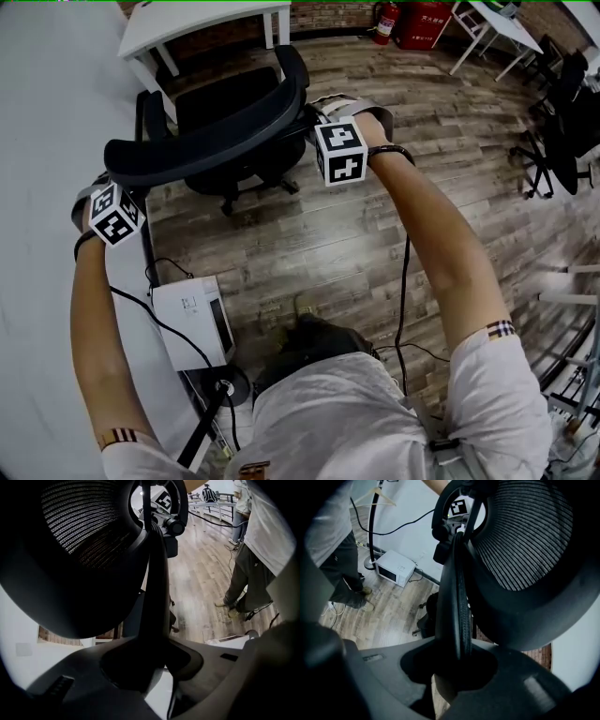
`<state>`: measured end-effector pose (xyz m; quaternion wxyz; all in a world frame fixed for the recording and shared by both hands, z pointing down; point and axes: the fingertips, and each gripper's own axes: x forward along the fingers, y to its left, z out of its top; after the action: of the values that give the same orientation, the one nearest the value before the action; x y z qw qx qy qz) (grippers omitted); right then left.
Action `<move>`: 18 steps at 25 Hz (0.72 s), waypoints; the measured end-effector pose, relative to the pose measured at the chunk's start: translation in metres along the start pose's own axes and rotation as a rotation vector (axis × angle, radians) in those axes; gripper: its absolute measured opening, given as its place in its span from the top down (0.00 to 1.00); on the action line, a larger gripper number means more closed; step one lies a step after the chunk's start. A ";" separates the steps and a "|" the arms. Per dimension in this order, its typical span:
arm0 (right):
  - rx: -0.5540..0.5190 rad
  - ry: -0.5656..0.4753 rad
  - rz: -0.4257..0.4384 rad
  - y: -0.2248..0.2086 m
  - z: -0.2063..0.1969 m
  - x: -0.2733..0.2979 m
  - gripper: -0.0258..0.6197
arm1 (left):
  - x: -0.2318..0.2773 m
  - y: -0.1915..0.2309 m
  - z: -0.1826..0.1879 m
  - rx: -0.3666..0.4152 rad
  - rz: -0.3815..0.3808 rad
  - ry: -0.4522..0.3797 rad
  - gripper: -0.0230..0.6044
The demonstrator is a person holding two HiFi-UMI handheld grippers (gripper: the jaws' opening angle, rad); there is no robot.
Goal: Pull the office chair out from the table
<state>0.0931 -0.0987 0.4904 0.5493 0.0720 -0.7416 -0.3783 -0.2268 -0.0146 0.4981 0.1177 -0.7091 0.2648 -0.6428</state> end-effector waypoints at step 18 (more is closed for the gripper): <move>0.038 0.083 -0.032 0.034 0.001 -0.025 0.61 | -0.037 -0.020 0.001 0.009 0.061 -0.064 0.57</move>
<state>0.1128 -0.0611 0.4934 0.5718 0.1100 -0.7241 -0.3695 -0.2225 0.0210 0.4768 0.1490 -0.7203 0.2794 -0.6172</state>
